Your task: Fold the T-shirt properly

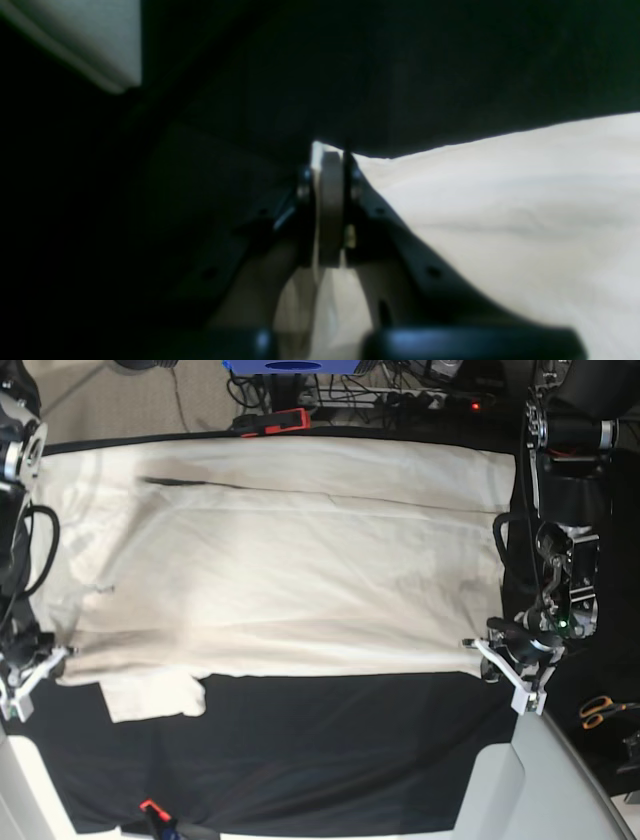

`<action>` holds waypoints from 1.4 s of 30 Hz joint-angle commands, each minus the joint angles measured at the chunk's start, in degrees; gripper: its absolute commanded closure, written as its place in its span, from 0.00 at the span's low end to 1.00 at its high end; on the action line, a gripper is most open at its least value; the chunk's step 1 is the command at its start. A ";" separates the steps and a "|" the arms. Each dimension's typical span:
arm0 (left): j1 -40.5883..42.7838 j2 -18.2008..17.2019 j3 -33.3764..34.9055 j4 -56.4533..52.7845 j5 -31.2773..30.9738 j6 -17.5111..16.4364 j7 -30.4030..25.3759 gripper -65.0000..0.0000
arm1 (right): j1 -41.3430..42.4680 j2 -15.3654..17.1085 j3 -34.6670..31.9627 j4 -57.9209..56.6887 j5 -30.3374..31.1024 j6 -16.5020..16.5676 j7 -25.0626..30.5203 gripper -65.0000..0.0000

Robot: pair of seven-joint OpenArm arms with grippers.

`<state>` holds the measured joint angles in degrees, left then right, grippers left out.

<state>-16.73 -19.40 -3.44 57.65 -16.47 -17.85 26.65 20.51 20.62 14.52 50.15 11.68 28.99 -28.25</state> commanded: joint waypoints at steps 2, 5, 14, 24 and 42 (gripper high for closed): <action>-0.37 -0.95 -0.38 2.09 -0.28 0.40 -0.76 1.00 | 0.10 1.14 0.20 3.26 0.58 0.15 1.31 1.00; 0.95 -0.95 -0.38 3.23 -0.28 0.40 -0.76 1.00 | -1.74 1.14 0.20 5.45 0.58 0.15 1.22 1.00; 5.43 -2.10 -6.98 6.92 -0.19 0.22 0.91 1.00 | -6.75 1.14 0.64 10.38 0.67 0.24 -1.68 1.00; 12.91 -2.18 -6.54 12.20 0.25 0.22 1.70 1.00 | -11.15 0.52 0.73 15.83 0.76 0.15 -9.95 1.00; 15.54 -0.95 -3.55 14.04 -0.10 0.31 1.70 1.00 | -3.41 -2.73 -6.74 22.68 0.67 0.24 -15.84 0.42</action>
<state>-0.40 -19.46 -6.66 70.67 -16.12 -17.82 29.39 16.36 17.02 7.07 71.50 12.32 29.39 -43.20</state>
